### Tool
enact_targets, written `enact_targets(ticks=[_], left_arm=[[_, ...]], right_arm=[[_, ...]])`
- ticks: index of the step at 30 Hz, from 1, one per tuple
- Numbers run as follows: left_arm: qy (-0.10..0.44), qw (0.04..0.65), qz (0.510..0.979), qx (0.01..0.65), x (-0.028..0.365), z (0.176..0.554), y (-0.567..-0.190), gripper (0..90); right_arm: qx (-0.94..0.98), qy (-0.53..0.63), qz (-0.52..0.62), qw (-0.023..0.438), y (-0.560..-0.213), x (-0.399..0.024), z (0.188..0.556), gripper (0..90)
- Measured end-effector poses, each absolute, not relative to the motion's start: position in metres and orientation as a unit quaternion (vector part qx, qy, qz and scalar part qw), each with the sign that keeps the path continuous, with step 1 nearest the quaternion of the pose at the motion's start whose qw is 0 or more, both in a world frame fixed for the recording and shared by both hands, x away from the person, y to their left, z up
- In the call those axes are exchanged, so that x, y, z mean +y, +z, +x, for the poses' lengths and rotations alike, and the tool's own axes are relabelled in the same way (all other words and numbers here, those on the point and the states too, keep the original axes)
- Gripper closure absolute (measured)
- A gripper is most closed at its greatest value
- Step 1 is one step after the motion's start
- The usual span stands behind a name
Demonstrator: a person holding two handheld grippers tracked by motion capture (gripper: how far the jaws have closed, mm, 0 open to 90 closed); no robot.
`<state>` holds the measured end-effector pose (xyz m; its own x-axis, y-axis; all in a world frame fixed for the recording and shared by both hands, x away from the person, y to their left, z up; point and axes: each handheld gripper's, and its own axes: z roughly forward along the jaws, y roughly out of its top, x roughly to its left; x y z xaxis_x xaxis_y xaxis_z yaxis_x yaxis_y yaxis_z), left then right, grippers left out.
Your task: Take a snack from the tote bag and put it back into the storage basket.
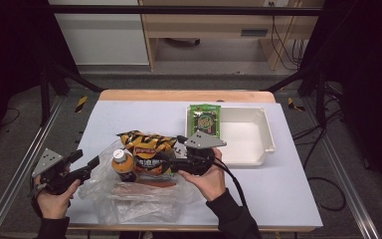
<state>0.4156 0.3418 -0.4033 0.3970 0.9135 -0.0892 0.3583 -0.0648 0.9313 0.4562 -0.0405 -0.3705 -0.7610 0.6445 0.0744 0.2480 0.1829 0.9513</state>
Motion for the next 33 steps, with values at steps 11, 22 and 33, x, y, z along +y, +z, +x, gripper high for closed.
enact_targets(ticks=[11,22,33], left_arm=[[0.278,0.484,0.675,0.484,0.345,0.42,-0.411,30.3],[0.276,0.483,0.673,0.487,0.346,0.421,-0.412,30.4],[0.275,0.481,0.674,0.488,0.346,0.422,-0.413,30.4]], right_arm=[[0.758,0.555,0.303,0.162,-0.383,-0.022,0.472,44.1],[0.765,0.551,0.29,0.165,-0.385,-0.026,0.472,78.4],[0.761,0.56,0.29,0.153,-0.386,-0.028,0.471,87.8]])
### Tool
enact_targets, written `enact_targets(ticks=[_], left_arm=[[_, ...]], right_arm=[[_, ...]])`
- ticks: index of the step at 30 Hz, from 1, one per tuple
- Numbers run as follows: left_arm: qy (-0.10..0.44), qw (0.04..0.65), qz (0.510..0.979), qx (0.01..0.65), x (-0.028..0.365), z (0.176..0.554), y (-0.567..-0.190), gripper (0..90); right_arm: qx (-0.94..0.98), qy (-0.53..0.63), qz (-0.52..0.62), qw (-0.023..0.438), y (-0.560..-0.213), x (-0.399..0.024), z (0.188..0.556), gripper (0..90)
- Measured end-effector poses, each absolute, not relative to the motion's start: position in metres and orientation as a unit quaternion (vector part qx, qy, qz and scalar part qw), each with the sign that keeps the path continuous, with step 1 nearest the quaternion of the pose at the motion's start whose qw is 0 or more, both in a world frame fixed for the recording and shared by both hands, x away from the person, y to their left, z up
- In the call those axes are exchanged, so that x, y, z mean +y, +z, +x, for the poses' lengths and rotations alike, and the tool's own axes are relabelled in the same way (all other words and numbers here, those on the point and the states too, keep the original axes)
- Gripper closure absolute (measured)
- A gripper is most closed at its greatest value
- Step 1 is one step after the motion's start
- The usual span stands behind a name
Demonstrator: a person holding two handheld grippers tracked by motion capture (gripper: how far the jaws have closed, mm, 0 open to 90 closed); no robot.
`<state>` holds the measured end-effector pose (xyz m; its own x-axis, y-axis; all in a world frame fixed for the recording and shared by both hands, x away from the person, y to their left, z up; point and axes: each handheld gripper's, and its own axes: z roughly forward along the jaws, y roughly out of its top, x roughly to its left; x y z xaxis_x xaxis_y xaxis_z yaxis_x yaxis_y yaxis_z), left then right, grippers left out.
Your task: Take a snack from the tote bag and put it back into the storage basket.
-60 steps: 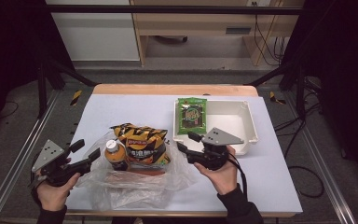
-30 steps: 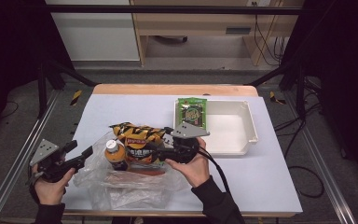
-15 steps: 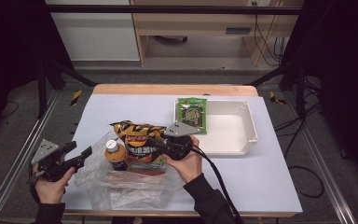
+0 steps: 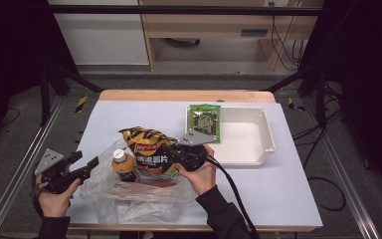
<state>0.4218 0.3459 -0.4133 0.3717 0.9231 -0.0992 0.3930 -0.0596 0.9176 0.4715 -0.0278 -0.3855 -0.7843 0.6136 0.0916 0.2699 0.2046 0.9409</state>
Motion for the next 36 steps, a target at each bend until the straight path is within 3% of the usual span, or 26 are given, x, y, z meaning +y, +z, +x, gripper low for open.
enact_targets(ticks=[36], left_arm=[[0.277,0.479,0.676,0.487,0.344,0.422,-0.415,30.4]], right_arm=[[0.725,0.618,0.264,0.154,-0.335,-0.045,0.453,88.5]])
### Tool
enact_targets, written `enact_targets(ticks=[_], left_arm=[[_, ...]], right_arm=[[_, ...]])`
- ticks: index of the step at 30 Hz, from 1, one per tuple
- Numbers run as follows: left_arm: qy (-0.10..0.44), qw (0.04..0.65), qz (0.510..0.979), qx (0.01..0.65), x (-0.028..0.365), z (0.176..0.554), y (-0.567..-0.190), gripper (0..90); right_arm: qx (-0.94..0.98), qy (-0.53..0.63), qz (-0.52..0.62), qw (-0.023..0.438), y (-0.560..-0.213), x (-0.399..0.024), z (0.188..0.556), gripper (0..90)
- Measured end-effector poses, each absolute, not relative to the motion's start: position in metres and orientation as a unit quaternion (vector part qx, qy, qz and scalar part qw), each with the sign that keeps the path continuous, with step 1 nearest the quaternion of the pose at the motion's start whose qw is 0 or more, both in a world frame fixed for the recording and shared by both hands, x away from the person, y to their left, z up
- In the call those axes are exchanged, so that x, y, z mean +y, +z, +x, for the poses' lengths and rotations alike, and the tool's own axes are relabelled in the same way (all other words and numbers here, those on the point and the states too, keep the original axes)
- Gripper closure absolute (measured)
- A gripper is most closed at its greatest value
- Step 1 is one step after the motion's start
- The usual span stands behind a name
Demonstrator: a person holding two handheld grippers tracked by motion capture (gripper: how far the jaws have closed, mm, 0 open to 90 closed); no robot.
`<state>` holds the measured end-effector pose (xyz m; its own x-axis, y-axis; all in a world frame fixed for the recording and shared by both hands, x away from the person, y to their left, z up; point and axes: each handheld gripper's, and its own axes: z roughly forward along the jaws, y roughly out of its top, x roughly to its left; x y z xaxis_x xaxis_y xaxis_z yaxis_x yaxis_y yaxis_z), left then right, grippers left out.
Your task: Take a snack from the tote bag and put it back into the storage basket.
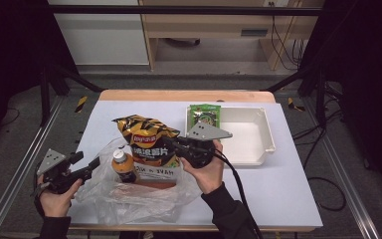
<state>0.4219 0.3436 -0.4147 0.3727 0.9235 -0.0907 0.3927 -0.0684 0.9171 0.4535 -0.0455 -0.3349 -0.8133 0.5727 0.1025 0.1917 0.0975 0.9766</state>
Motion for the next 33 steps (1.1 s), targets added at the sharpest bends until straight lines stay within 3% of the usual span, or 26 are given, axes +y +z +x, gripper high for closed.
enact_targets(ticks=[33], left_arm=[[0.28,0.474,0.682,0.481,0.341,0.422,-0.414,30.3]], right_arm=[[0.671,0.671,0.264,0.171,-0.308,-0.043,0.459,88.6]])
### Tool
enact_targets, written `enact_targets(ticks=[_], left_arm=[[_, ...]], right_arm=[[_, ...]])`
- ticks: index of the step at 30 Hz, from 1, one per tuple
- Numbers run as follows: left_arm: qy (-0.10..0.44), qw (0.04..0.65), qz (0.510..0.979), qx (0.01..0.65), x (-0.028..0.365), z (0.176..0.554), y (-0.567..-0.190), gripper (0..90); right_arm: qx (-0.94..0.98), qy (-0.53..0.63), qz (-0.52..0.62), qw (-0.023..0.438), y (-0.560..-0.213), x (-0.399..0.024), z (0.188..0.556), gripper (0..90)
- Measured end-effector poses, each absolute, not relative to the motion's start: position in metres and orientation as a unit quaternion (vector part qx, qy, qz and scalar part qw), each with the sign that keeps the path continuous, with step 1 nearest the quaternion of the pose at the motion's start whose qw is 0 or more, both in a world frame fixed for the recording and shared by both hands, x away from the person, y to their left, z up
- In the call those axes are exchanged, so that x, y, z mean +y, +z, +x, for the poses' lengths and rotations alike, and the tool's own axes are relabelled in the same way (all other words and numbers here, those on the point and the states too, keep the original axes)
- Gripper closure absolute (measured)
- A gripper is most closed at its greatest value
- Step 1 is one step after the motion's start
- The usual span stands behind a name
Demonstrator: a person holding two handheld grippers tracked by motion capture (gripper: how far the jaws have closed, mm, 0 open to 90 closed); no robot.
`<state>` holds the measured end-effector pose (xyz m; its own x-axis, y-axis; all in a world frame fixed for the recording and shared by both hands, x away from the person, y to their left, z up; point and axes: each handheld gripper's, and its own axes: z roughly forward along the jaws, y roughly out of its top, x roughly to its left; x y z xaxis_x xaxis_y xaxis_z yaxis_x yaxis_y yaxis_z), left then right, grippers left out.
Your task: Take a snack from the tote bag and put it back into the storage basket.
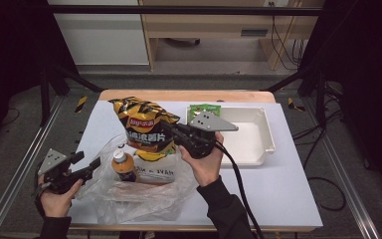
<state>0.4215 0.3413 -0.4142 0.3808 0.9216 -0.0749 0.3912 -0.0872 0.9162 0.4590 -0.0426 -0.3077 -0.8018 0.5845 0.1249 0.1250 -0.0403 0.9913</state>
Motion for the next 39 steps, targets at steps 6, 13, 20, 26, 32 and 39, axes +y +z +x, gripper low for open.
enact_targets(ticks=[6,13,20,26,32,39], left_arm=[[0.278,0.475,0.683,0.481,0.34,0.422,-0.414,30.3],[0.278,0.474,0.684,0.48,0.34,0.422,-0.415,30.3],[0.278,0.473,0.687,0.476,0.337,0.422,-0.414,30.3],[0.278,0.477,0.685,0.476,0.338,0.421,-0.414,30.4],[0.278,0.478,0.683,0.477,0.339,0.421,-0.413,30.3],[0.28,0.483,0.68,0.476,0.34,0.42,-0.411,30.3]], right_arm=[[0.671,0.674,0.26,0.17,-0.305,-0.042,0.457,88.7],[0.656,0.689,0.262,0.165,-0.301,-0.045,0.457,88.7],[0.651,0.695,0.257,0.167,-0.297,-0.036,0.457,88.8],[0.648,0.701,0.254,0.158,-0.294,-0.024,0.461,88.8],[0.641,0.707,0.25,0.166,-0.283,-0.021,0.461,88.8],[0.632,0.715,0.242,0.174,-0.263,-0.021,0.46,88.8]])
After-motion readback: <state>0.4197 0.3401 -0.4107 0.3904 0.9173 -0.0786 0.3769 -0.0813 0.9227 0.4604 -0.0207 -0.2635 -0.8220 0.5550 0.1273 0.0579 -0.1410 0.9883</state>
